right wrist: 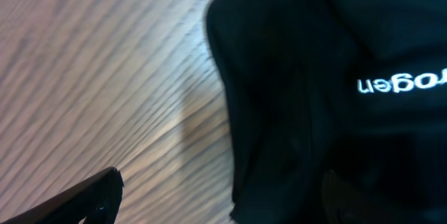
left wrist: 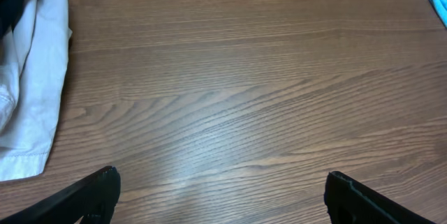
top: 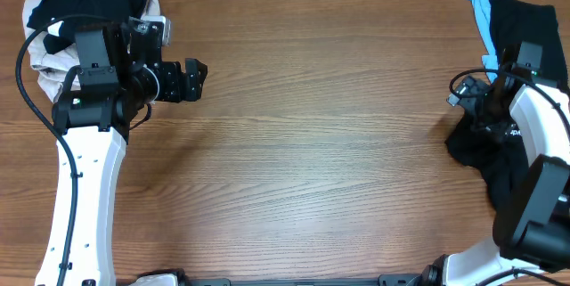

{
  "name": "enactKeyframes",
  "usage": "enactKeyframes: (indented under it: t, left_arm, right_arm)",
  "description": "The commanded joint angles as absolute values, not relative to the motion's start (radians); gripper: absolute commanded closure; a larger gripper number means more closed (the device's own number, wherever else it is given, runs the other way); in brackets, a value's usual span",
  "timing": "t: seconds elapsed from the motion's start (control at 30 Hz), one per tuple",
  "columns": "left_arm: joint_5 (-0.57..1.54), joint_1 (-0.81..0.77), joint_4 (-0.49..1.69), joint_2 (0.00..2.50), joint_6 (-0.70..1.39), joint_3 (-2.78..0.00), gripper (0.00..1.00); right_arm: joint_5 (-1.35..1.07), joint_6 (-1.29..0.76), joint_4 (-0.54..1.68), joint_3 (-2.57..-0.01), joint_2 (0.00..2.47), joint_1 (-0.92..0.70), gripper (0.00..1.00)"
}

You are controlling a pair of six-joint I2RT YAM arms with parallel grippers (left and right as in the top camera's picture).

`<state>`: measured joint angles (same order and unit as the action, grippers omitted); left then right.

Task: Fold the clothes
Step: 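Reach the right gripper to the black t-shirt and grasp it, then drag the black t-shirt with the right gripper toward table center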

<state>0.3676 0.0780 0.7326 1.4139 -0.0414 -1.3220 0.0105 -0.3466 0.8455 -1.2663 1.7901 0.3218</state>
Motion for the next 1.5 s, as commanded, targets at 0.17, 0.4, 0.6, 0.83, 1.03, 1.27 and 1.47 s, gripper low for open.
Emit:
enactKeyframes:
  t: [0.17,0.4,0.6,0.83,1.03,1.27,1.47]
  left_arm:
    - [0.386,0.071,0.738,1.403,-0.063,-1.338,0.07]
    - [0.385,0.071,0.736,1.405,-0.056,-1.338,0.11]
    - [0.386,0.071,0.722,1.407,-0.055,-1.338,0.32]
    - [0.385,0.072,0.653,1.404,0.004,-1.357,0.50]
    - [0.384,0.072,0.656,1.404,0.004,-1.456,0.71]
    - [0.382,0.073,0.690,1.402,0.002,-1.605,0.80]
    - [0.358,0.094,0.704,1.402,-0.004,-1.675,0.82]
  right_arm:
    - [0.026,-0.379,0.691,-1.097,1.800,0.334,0.09]
    - [0.026,-0.398,0.583,-0.956,1.801,0.333,0.40]
    - [0.012,-0.397,0.587,-0.972,1.794,0.333,0.96]
    - [-0.172,-0.232,0.837,-1.198,1.709,0.331,0.96]
    - [-0.327,-0.083,1.146,-1.499,1.626,0.301,0.96]
    - [-0.361,-0.044,1.377,-1.800,1.583,0.175,0.96]
    - [-0.361,-0.056,1.514,-2.018,1.582,-0.022,0.96]
